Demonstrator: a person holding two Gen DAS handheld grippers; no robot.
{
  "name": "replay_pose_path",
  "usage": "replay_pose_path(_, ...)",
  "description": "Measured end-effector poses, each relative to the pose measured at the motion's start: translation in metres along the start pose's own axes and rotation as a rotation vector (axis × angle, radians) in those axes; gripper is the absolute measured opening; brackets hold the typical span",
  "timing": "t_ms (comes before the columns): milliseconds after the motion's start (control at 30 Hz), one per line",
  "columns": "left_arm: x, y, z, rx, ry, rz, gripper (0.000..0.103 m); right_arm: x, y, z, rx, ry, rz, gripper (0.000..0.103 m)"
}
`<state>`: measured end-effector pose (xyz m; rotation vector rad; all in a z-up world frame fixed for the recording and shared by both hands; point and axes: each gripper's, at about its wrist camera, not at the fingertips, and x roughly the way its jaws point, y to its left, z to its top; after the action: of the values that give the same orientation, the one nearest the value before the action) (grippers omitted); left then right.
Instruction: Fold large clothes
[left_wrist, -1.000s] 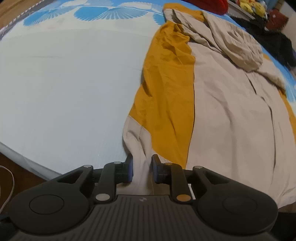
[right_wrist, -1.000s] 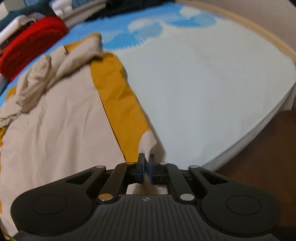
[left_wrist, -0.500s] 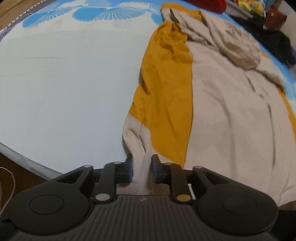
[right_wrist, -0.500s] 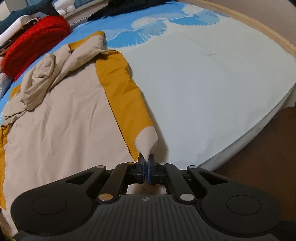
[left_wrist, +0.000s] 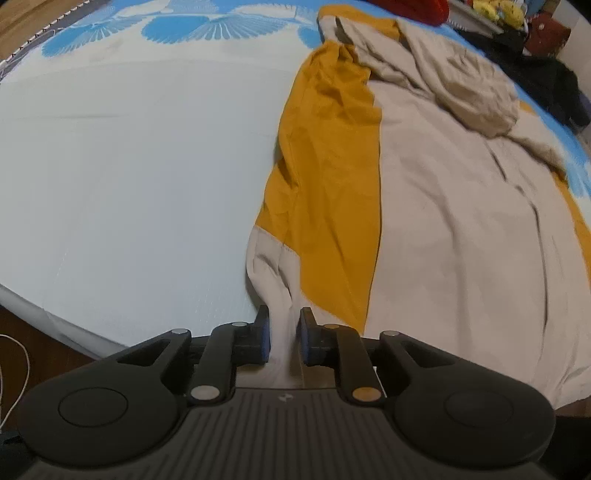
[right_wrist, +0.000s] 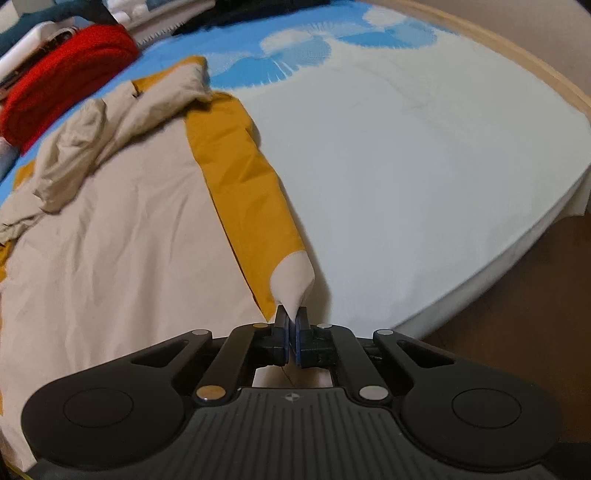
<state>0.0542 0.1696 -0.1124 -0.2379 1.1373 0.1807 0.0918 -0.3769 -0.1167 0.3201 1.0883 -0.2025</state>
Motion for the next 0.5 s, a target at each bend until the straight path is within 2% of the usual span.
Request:
replay_pose_path(67, 0.000, -0.003, -0.001, 0.021, -0.003, 0.010, 0.017, 0.006, 0.001, -0.002, -0.009, 0.031, -0.008, 0.008)
replay_pose_path(167, 0.000, -0.002, -0.002, 0.022, -0.006, 0.011, 0.017, 0.005, 0.006, -0.003, -0.043, 0.027, -0.020, 0.008)
replay_pose_path(233, -0.003, 0.001, -0.001, 0.008, -0.022, 0.003, 0.006, 0.002, 0.006, -0.002, -0.042, 0.009, -0.022, 0.003)
replay_pose_path(267, -0.007, 0.001, 0.000, 0.002, -0.036, -0.007, 0.006, -0.001, 0.007, -0.003, -0.042, -0.007, -0.019, 0.003)
replay_pose_path(400, -0.038, -0.005, 0.003, 0.026, -0.143, -0.048, 0.004, -0.024, 0.009, 0.003, -0.036, -0.087, 0.034, 0.001)
replay_pose_path(500, -0.070, -0.013, 0.004, 0.072, -0.240, -0.090, 0.004, -0.055, 0.010, 0.013, -0.009, -0.157, 0.126, 0.001)
